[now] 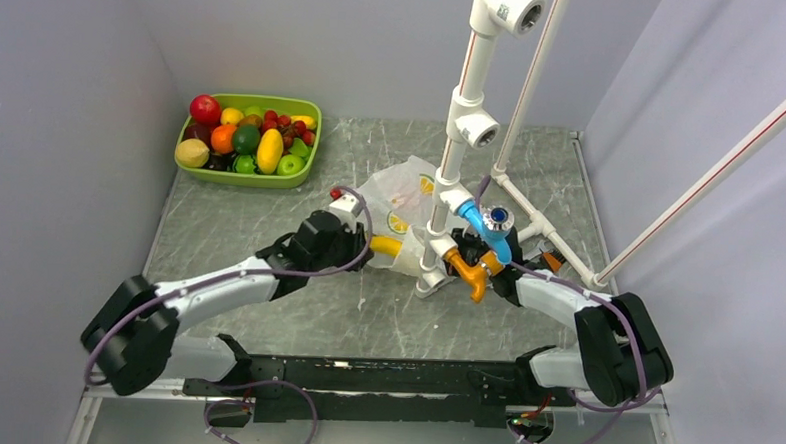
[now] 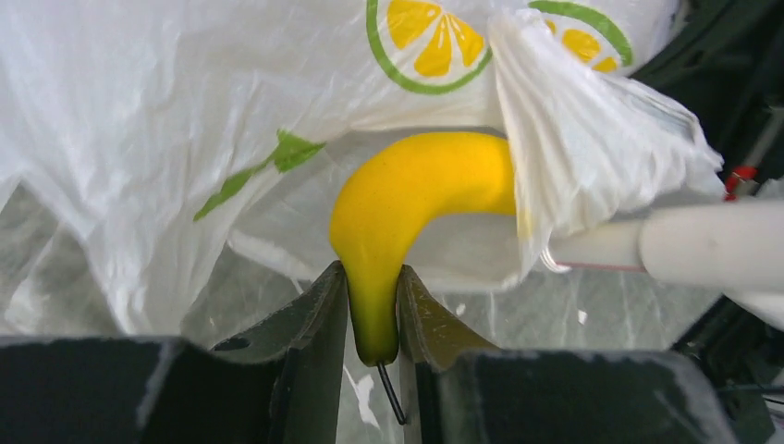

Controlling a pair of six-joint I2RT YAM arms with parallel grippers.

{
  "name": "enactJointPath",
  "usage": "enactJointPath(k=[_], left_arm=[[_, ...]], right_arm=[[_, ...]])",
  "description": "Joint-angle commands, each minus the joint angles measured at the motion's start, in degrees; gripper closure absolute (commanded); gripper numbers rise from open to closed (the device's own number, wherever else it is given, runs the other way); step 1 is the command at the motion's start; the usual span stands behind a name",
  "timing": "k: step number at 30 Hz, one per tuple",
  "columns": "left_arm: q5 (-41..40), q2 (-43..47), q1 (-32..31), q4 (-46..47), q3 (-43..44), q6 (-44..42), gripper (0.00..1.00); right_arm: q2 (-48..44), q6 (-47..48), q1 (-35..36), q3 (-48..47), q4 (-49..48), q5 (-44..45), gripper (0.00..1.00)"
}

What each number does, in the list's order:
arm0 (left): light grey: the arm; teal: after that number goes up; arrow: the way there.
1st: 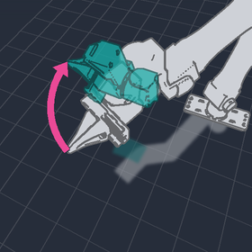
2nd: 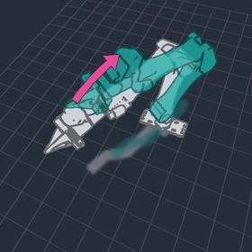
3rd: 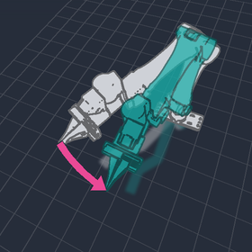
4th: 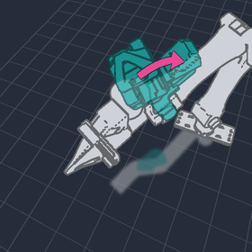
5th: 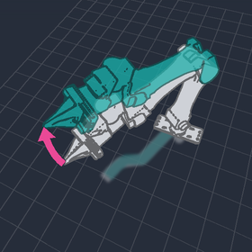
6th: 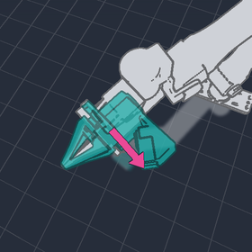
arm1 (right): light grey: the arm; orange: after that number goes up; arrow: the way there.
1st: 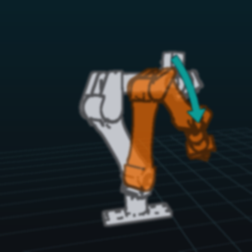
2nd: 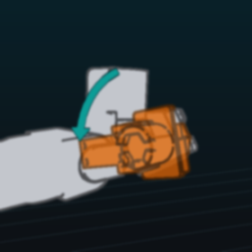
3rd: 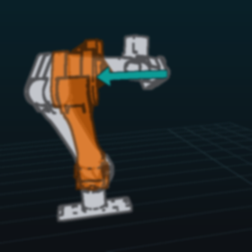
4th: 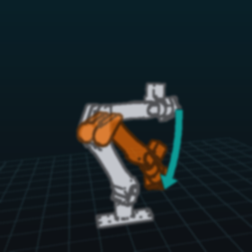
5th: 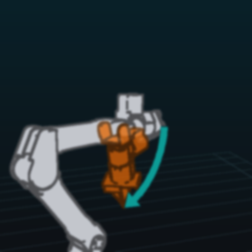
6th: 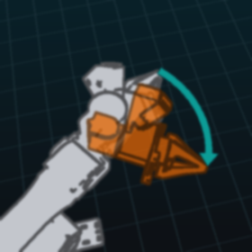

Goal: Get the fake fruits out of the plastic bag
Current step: Take out the fake fruit from the plastic bag, then place the fake fruit in the bin.

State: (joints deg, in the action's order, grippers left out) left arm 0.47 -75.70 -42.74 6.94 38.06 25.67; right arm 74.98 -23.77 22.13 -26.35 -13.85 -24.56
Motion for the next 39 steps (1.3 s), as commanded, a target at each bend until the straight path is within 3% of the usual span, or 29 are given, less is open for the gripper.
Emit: enactJointPath(k=[1, 6, 13, 17, 21, 24, 27, 30, 33, 36, 39], left_arm=[[2.07, 8.82, -0.15, -6.3, -3.76, 3.42, 0.97], [-1.95, 22.11, -0.15, -22.06, -5.11, 4.07, 1.0], [-20.96, 41.15, -0.15, -48.96, 2.02, 7.89, 1.0], [-31.44, 44.99, -0.14, -59.64, 8.3, 10.91, 1.0], [-40.04, 43.21, 0.02, -67.55, 14.89, 13.16, 1.0], [-42.7, 38.79, 1.53, -68.09, 17.84, 11.23, 1.0], [-43.59, 33.87, 7.12, -64.12, 19.35, 7.57, 1.0], [-35.14, 30.45, 18.04, -51.26, 18.44, -0.64, 1.0], [-25.66, 25.09, 29.6, -41.02, 18.48, -1.07, 1.0], [-21.0, 17.21, 36.16, -32.46, 20.33, 1.61, 1.0], [-21.85, 7.76, 38.69, -25.74, 25.99, 2.21, 1.0]], right_arm=[[-3.62, 0.48, 0.16, 1.22, -3.16, 0.69, 1.0], [-7.07, 0.84, 0.11, 2.38, -1.98, 3.57, 1.0], [-6.67, 0.19, 0.13, 2.68, -2.87, 3.08, 1.0], [-5.36, -0.29, 0.16, 2.55, -3.72, 2.03, 1.0], [-5.07, -0.32, 0.12, 2.44, -3.73, 1.71, 1.0], [-5.29, -0.16, 0.19, 2.62, -3.52, 2.37, 1.0], [-5.16, -0.22, 0.14, 2.45, -3.72, 2.15, 1.0], [-4.73, -0.4, 0.19, 2.27, -3.79, 1.3, 1.0], [-5.49, -0.28, 0.13, 2.47, -3.76, 1.52, 1.0], [-6.35, -0.07, 0.16, 2.75, -3.33, 2.21, 1.0], [-5.95, 0.03, 0.15, 2.5, -3.54, 2.03, 1.0]])
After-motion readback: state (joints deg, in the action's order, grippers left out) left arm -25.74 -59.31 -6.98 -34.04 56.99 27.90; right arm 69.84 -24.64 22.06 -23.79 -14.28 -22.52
